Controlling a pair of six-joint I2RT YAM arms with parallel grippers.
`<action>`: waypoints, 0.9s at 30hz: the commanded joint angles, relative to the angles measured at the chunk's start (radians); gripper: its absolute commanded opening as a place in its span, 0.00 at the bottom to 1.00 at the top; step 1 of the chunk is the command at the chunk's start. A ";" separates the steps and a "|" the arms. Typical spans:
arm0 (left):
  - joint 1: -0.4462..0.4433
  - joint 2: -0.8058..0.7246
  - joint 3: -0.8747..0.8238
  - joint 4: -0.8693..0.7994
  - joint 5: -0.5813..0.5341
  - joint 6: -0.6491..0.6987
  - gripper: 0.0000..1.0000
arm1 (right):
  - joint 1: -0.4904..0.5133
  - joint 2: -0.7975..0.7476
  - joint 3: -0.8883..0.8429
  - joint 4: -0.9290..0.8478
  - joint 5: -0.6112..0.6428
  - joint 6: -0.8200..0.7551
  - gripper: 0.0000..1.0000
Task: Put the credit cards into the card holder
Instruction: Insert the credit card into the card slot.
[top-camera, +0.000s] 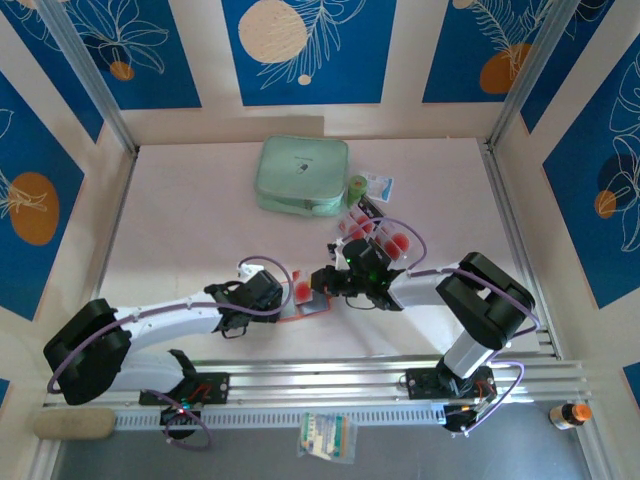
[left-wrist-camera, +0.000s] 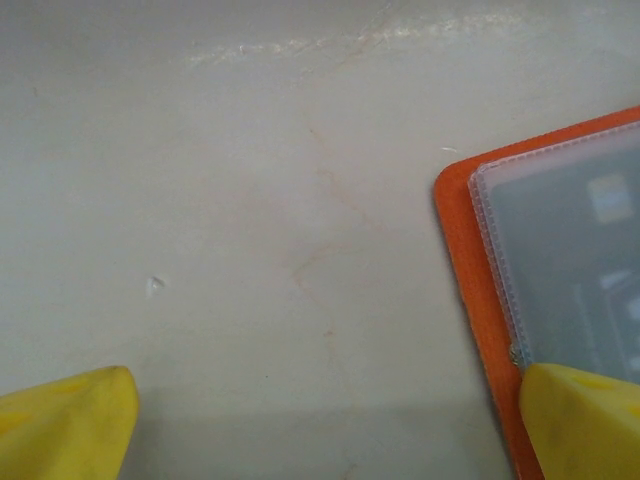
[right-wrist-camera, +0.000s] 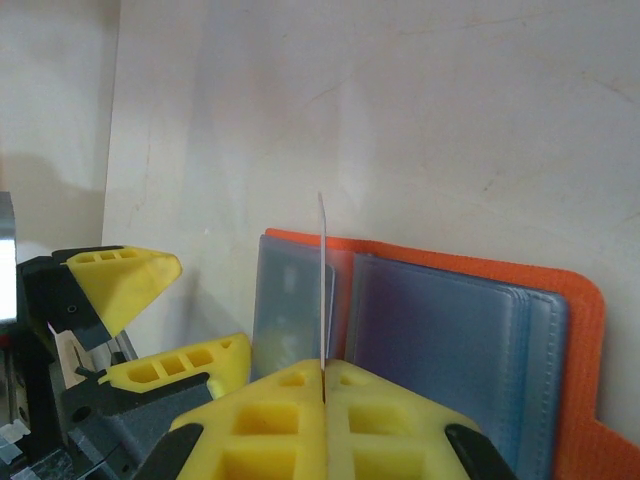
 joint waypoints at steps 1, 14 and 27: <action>0.009 -0.010 -0.012 -0.020 -0.017 -0.012 0.98 | 0.002 -0.019 -0.003 0.008 0.004 0.011 0.00; 0.009 -0.010 -0.013 -0.019 -0.017 -0.014 0.98 | 0.003 0.043 -0.003 0.054 -0.010 0.035 0.00; 0.009 -0.014 -0.007 -0.021 -0.015 -0.014 0.98 | -0.005 0.050 -0.044 0.081 -0.004 0.042 0.00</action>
